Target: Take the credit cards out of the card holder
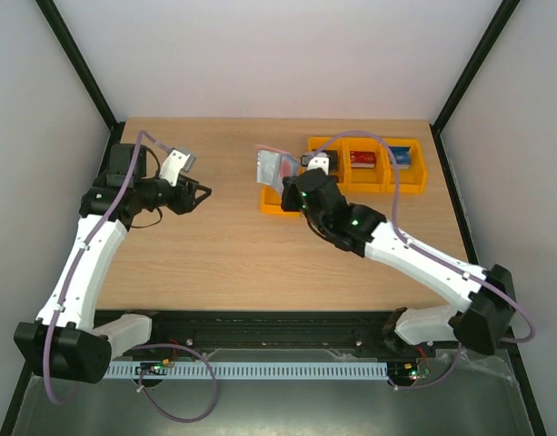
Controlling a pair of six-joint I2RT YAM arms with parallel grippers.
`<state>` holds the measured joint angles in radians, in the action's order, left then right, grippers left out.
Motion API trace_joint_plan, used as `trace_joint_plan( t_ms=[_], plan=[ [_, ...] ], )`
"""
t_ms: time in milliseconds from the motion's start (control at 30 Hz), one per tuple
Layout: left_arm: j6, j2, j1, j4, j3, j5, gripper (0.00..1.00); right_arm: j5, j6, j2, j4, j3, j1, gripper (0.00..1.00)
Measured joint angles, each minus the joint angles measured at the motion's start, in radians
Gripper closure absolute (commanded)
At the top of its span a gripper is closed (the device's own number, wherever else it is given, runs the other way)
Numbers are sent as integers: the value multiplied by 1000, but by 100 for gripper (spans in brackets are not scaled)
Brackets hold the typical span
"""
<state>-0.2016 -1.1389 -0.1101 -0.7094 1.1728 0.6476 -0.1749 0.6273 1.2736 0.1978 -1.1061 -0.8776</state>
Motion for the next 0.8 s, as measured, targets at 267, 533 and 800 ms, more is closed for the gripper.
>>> trace_joint_plan(
  t_ms=[267,533,800],
  plan=[
    [16,-39,-73,22,-15,187,54,8,-45,131,40,-32,-48,98],
    [89,-88,-115,87,-15,259,50,414,-18,107,-249,44,-4,98],
    [127,-82,-105,124,-19,270,54,597,13,104,-387,81,32,98]
  ],
)
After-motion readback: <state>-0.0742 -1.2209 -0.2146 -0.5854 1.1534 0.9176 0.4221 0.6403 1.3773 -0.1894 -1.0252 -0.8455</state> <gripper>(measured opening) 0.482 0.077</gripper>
